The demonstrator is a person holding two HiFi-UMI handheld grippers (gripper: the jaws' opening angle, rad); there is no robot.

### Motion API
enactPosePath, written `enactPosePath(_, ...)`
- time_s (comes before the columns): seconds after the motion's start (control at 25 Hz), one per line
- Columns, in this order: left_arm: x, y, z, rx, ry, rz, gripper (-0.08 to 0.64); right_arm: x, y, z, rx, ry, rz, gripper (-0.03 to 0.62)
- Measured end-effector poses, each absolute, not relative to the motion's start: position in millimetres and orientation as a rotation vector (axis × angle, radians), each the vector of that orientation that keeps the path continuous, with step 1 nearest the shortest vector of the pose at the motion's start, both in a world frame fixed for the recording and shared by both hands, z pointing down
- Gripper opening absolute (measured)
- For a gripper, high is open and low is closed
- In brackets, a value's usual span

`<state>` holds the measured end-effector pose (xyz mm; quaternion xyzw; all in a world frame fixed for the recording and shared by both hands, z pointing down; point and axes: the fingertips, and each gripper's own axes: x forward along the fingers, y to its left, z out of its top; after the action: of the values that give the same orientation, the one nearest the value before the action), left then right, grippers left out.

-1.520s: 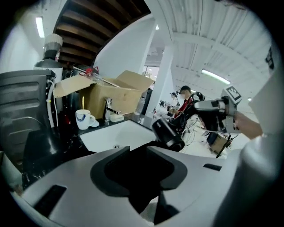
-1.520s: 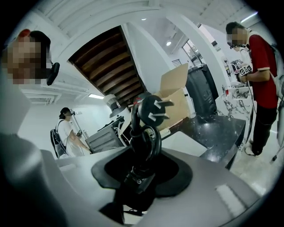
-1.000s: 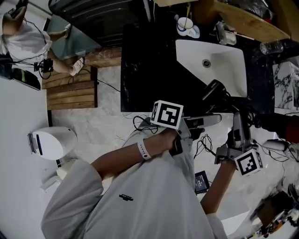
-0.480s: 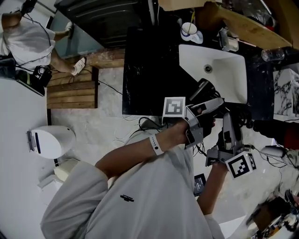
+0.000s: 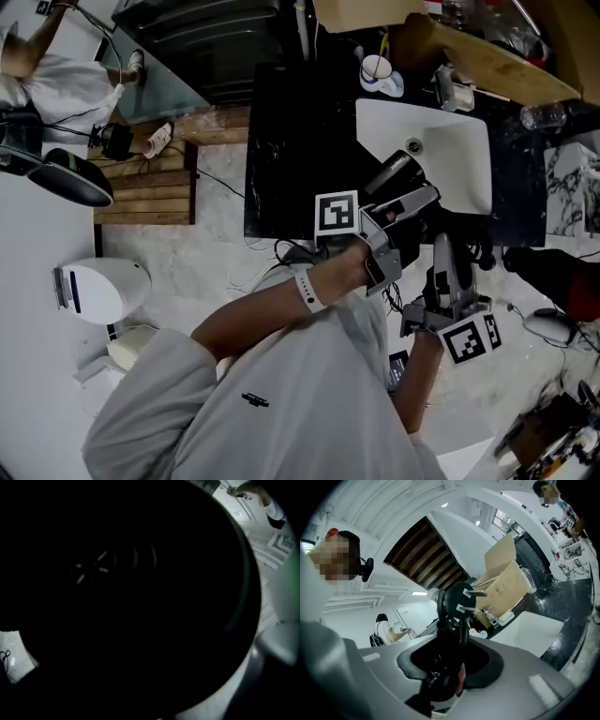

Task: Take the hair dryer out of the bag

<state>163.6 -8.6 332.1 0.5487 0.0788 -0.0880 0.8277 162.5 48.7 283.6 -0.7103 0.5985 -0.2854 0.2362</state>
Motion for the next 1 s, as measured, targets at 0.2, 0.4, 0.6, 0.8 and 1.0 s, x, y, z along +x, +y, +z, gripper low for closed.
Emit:
enactPosePath(0.2,158,-20,316,1.327,0.156,-0.171,0.279,157,44,278,-1.866,1.702,-0.725,0.163)
enactPosePath(0.4,145,-34,298,1.490,0.140,-0.170,0.276,140,38,288,-1.905,1.819,-0.729,0.276)
enactPosePath(0.6,131,-44,284,1.607,0.132,-0.171,0.273,128,40,285,-1.898,1.851,-0.722,0.304)
enactPosePath(0.8,117,-49,280,1.722,0.118,-0.150,0.271,127,43,288,-1.959,1.848,-0.738,0.304)
enactPosePath(1.0,101,-56,285,1.825,0.085,-0.107,0.267,109,52,303,-2.018,1.984,-0.810,0.302)
